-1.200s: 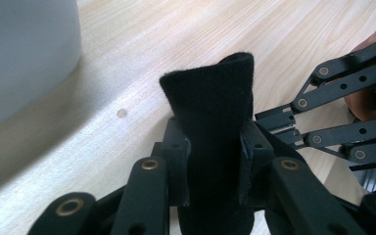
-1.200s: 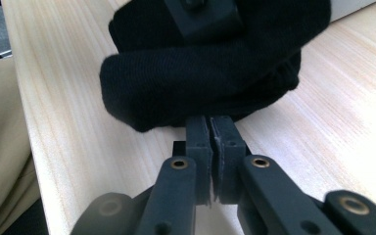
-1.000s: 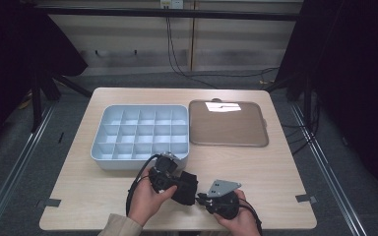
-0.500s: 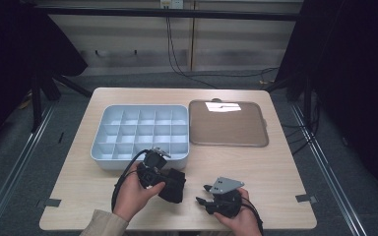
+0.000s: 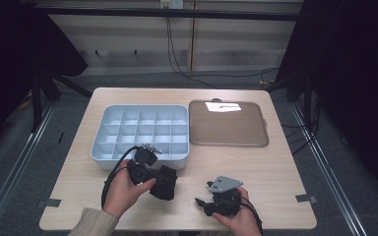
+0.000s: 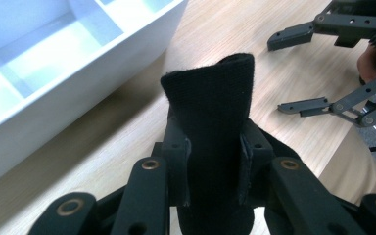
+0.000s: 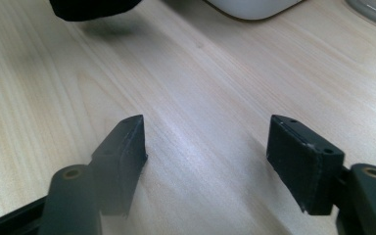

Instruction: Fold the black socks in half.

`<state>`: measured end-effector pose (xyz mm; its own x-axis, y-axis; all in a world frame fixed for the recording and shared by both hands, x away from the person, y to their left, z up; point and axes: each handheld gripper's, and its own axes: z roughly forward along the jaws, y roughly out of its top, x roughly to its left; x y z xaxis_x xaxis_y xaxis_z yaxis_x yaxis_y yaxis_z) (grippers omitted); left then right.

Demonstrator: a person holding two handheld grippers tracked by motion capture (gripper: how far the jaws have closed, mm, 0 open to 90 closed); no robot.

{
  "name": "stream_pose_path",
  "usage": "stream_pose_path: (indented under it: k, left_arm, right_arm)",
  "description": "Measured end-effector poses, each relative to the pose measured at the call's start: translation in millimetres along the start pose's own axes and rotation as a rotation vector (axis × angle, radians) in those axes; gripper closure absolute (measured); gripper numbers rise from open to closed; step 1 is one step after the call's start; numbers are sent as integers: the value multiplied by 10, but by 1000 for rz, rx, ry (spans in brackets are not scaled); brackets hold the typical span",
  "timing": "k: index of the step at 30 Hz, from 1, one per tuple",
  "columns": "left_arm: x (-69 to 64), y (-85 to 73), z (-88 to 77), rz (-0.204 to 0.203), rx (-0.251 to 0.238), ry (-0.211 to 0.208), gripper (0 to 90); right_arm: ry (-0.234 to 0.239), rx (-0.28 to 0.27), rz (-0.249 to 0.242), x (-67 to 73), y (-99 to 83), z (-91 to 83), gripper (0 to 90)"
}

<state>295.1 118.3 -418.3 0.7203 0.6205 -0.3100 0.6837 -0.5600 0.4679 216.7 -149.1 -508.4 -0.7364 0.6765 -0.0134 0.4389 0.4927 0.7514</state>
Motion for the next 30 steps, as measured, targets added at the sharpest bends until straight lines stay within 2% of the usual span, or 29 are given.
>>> stream_pose_path:
  k: [4,9,12,13,21,30]
  left_arm:
    - [36,-20,-49,-9,11,9,704]
    - [71,-30,-114,-11,11,13,704]
    - [102,-41,-151,-15,19,20,703]
    - [124,-49,-179,-23,18,21,704]
    - [190,-78,-295,-36,15,37,703]
    - [246,-116,-340,-54,20,43,703]
  right_arm:
    - [8,20,50,-29,-1,8,245]
    - [-2,23,53,-32,-1,11,220]
    - [-5,32,57,-28,0,14,166]
    - [1,37,45,-25,1,20,148]
    - [-1,41,51,-25,2,20,142]
    - [-2,39,48,-33,10,34,134]
